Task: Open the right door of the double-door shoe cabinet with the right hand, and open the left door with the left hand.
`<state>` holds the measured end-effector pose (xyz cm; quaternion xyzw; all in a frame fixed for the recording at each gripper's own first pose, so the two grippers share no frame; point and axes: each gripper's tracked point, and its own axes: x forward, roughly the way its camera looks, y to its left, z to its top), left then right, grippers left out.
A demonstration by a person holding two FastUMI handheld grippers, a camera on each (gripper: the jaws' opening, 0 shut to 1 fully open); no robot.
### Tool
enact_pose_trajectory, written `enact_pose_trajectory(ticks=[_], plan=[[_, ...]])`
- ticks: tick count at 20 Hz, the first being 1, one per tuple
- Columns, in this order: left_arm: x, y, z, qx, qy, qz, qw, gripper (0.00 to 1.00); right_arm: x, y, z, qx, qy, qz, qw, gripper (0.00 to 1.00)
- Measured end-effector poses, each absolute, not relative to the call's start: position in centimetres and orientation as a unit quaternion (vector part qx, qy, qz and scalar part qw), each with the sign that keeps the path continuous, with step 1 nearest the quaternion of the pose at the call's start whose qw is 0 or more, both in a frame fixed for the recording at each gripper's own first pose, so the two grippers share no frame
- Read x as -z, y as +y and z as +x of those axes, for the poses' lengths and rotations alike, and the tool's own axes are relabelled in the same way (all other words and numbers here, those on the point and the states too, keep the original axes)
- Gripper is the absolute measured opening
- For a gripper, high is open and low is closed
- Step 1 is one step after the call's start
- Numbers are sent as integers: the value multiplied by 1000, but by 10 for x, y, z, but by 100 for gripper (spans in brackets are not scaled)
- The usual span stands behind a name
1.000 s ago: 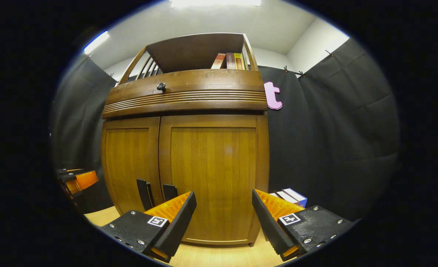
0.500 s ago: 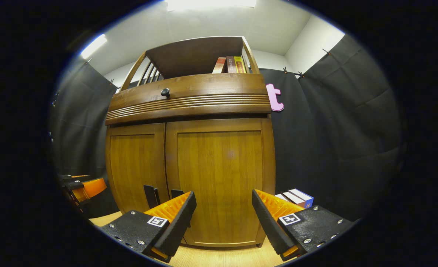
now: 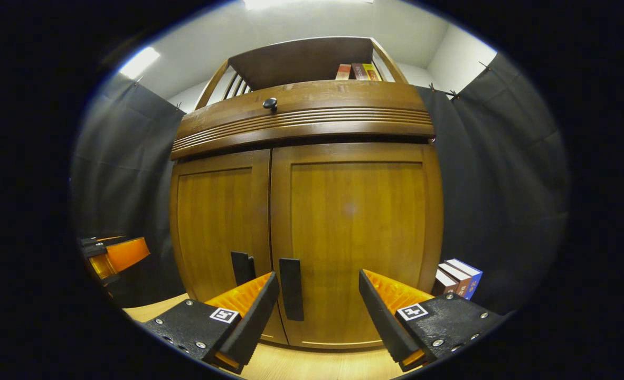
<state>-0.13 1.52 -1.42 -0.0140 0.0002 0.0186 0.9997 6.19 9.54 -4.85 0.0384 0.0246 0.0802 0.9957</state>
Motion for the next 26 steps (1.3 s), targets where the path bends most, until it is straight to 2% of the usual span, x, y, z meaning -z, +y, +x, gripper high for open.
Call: enact_pose_trajectory(ticks=[2, 3, 14, 16, 17, 18, 19, 20, 22, 24, 25, 26], plan=[[13, 20, -4, -23, 2, -13, 1000, 96, 60, 109, 76, -90, 40, 38, 994, 97], [13, 23, -7, -24, 4, -12, 1000, 96, 67, 111, 82, -89, 48, 34, 994, 93], [11, 50, -32, -43, 2, -21, 999, 99, 121, 127, 140, -46, 64, -22, 997, 92], [11, 56, -32, -48, 2, -22, 999, 96, 124, 130, 136, -44, 64, -14, 997, 96], [12, 59, -32, -50, 1, -21, 999, 95, 125, 130, 133, -45, 62, -4, 997, 87], [11, 61, -33, -52, 0, -21, 998, 95, 128, 131, 133, -46, 66, 8, 997, 96], [11, 63, -34, -52, -1, -21, 998, 94, 129, 133, 134, -48, 68, 22, 996, 68], [10, 64, -35, -53, -2, -21, 998, 95, 130, 137, 135, -52, 70, 29, 996, 74], [12, 67, -37, -55, -1, -20, 998, 95, 129, 149, 134, -72, 65, 20, 995, 59], [12, 68, -40, -53, 2, -20, 998, 96, 129, 147, 136, -79, 60, -6, 995, 36], [13, 68, -41, -53, 3, -21, 998, 96, 129, 147, 135, -81, 61, -1, 995, 33], [13, 68, -43, -52, 3, -23, 998, 96, 132, 148, 134, -83, 69, 6, 994, 42]])
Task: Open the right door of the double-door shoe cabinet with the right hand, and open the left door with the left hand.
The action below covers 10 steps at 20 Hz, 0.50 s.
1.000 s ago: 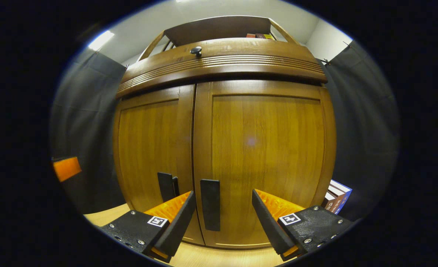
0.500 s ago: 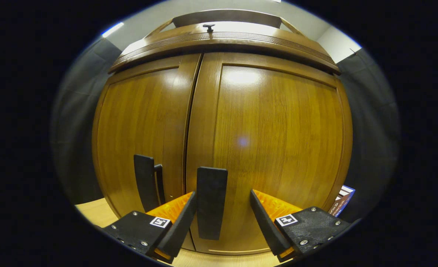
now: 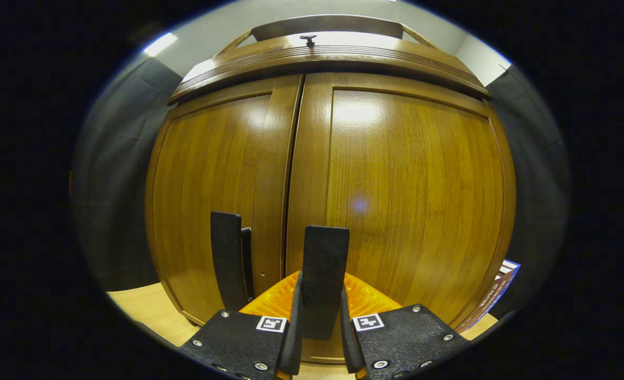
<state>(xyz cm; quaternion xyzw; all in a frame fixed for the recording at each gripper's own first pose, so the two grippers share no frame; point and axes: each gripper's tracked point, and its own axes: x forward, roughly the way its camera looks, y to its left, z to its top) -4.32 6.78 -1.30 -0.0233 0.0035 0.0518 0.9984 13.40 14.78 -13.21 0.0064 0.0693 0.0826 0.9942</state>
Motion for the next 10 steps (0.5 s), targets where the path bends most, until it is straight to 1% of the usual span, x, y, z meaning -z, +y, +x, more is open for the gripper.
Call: enact_pose_trajectory(ticks=[1, 2, 5, 9, 10], plan=[[13, 67, -44, -51, 5, -26, 998, 97, 131, 148, 134, -84, 72, 12, 994, 40], [14, 65, -44, -50, 6, -29, 998, 97, 131, 146, 134, -85, 72, 15, 994, 28], [15, 59, -49, -43, 12, -41, 998, 98, 128, 145, 122, -92, 75, 13, 993, 27], [18, 41, -49, -21, 18, -48, 998, 99, 122, 136, 85, -113, 82, 25, 990, 27], [18, 35, -48, -15, 20, -46, 999, 96, 121, 133, 76, -116, 83, 26, 989, 27]])
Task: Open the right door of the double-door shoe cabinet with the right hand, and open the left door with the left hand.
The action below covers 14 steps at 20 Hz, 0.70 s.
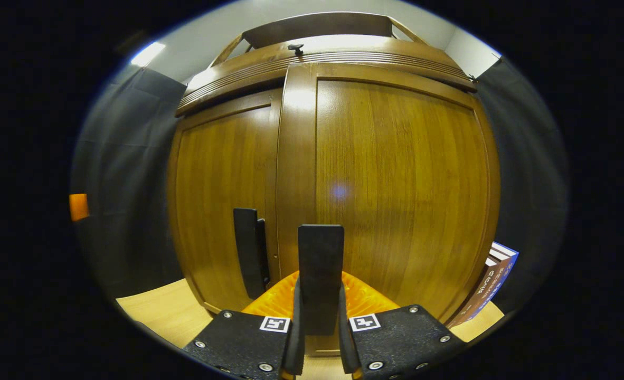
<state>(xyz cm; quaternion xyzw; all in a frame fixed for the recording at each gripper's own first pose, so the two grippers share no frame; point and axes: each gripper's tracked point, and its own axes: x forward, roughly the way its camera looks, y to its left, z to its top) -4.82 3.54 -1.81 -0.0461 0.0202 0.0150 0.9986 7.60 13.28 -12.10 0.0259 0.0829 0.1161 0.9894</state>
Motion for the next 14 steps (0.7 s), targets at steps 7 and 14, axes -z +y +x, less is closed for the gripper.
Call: enact_pose_trajectory(ticks=[7, 14], plan=[[4, 2, -42, 11, 6, -38, 999, 98, 112, 97, 17, -125, 101, 46, 986, 27], [8, -49, -38, 38, 6, -55, 998, 95, 105, 49, -32, -108, 112, 46, 987, 37]])
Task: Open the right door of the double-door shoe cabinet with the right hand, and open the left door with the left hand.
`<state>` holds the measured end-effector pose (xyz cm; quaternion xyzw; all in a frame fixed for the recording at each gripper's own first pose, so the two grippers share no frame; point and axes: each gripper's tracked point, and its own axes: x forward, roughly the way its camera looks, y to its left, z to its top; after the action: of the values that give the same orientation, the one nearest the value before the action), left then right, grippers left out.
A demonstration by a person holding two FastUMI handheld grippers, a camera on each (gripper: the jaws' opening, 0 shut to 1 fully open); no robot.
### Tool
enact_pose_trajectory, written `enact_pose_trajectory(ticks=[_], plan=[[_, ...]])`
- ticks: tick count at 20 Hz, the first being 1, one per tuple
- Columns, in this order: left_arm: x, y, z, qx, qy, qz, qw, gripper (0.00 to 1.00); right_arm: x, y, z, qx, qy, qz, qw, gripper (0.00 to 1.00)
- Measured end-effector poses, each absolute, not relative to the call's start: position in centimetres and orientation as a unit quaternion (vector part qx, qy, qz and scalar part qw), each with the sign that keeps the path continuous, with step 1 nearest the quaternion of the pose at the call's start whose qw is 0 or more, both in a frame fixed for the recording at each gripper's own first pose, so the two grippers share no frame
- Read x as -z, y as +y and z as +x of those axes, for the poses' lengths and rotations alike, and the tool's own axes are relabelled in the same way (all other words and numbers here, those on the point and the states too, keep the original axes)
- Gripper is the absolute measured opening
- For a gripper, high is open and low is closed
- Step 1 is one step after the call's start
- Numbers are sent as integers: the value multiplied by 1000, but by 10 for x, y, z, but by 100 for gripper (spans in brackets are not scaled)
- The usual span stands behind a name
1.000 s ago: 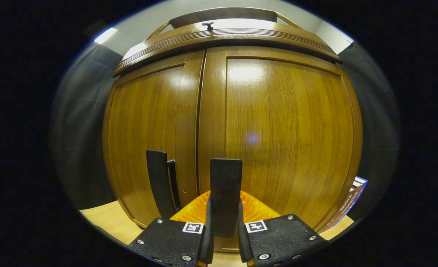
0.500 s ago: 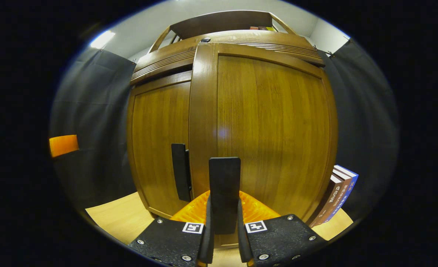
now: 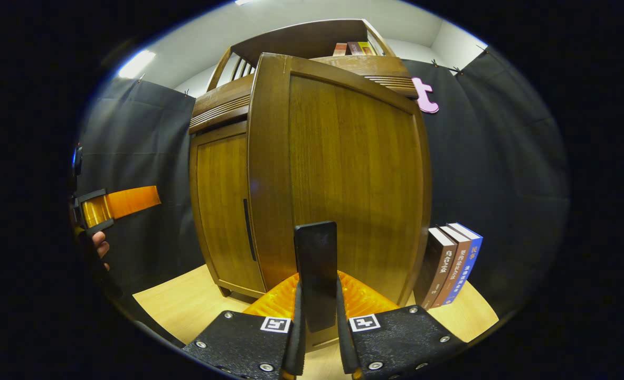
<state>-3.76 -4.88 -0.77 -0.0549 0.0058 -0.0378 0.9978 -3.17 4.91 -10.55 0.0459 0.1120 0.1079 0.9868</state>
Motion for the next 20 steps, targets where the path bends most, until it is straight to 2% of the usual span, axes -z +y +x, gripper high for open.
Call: enact_pose_trajectory(ticks=[1, 4, 16, 17, 18, 20], plan=[[8, -55, -36, 41, 7, -58, 997, 95, 106, 40, -37, -104, 113, 47, 987, 24], [13, -71, -34, 43, 8, -58, 997, 94, 107, 13, -55, -83, 115, 48, 989, 23], [26, -115, -22, 54, 12, -55, 997, 94, 106, -89, -78, -12, 104, 34, 994, 7], [27, -117, -21, 56, 13, -55, 997, 94, 107, -105, -77, 1, 103, 28, 994, 16], [28, -119, -21, 58, 13, -54, 997, 94, 108, -121, -74, 6, 104, 27, 994, 0], [33, -125, -20, 64, 17, -48, 997, 94, 108, -129, -74, -9, 104, 44, 994, 0]])
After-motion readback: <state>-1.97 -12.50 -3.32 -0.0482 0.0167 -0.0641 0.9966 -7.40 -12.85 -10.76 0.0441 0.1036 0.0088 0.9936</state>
